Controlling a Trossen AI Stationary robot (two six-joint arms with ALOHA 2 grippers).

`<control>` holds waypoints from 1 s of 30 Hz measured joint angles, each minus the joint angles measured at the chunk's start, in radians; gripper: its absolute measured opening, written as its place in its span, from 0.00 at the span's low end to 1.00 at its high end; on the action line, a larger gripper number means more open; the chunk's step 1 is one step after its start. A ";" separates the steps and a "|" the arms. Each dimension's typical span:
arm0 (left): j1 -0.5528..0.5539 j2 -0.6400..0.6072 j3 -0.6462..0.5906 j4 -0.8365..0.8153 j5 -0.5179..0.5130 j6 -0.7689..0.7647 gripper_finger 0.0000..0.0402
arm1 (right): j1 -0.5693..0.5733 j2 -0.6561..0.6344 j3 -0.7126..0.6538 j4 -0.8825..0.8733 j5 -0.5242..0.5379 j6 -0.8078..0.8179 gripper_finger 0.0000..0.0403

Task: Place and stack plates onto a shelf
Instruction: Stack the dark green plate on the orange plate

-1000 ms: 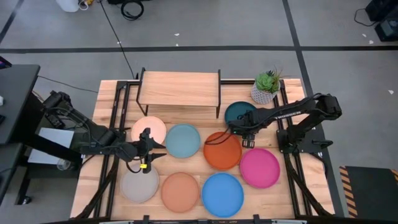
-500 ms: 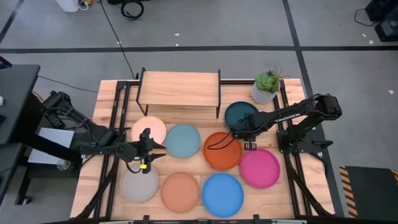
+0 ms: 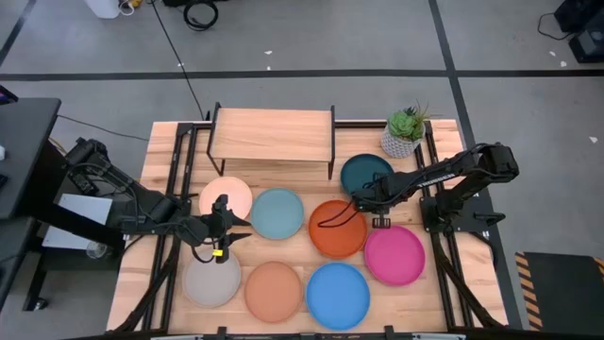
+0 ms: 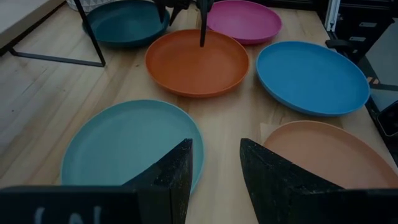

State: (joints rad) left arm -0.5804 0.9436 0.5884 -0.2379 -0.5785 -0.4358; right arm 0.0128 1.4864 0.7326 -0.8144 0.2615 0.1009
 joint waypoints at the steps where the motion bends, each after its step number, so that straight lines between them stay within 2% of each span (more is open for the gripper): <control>1: 0.000 0.000 0.000 0.000 0.000 0.000 0.35 | 0.000 0.000 0.000 0.000 0.000 0.000 0.21; 11: 0.000 0.000 0.000 0.000 0.000 0.000 0.35 | 0.000 0.000 0.000 -0.012 0.005 0.000 0.06; 20: 0.000 0.000 0.000 0.000 0.000 -0.003 0.35 | 0.015 0.000 0.014 -0.041 0.005 0.026 0.06; 30: 0.000 -0.001 0.000 0.000 0.000 -0.050 0.35 | 0.116 0.000 0.203 -0.195 0.009 0.096 0.05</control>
State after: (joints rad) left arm -0.5800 0.9424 0.5884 -0.2378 -0.5786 -0.4862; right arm 0.1289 1.4868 0.9358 -1.0097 0.2702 0.1965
